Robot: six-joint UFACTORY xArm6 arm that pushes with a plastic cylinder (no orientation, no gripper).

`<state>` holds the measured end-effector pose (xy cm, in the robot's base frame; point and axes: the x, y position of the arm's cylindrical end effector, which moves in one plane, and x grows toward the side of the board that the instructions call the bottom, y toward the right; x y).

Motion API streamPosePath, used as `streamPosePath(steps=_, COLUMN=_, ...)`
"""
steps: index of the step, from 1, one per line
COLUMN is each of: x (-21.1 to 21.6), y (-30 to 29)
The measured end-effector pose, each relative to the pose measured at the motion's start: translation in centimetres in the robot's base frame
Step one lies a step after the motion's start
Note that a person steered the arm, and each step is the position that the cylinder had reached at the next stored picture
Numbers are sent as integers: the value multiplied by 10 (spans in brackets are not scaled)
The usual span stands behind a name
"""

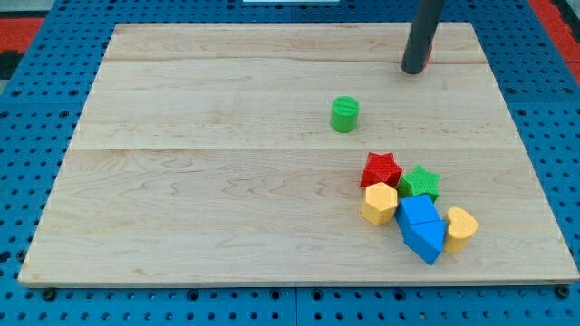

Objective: Place the red star parallel to the right of the green circle

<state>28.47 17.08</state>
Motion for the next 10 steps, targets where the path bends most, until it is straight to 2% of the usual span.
streamPosePath(steps=1, x=-20, y=17)
streamPosePath(steps=2, x=-21, y=15)
streamPosePath(steps=3, x=72, y=28)
streamPosePath(steps=4, x=153, y=-8)
streamPosePath(steps=5, x=146, y=-114)
streamPosePath(steps=6, x=153, y=-187)
streamPosePath(steps=7, x=219, y=-183)
streamPosePath(steps=9, x=224, y=-93)
streamPosePath(steps=10, x=212, y=-47)
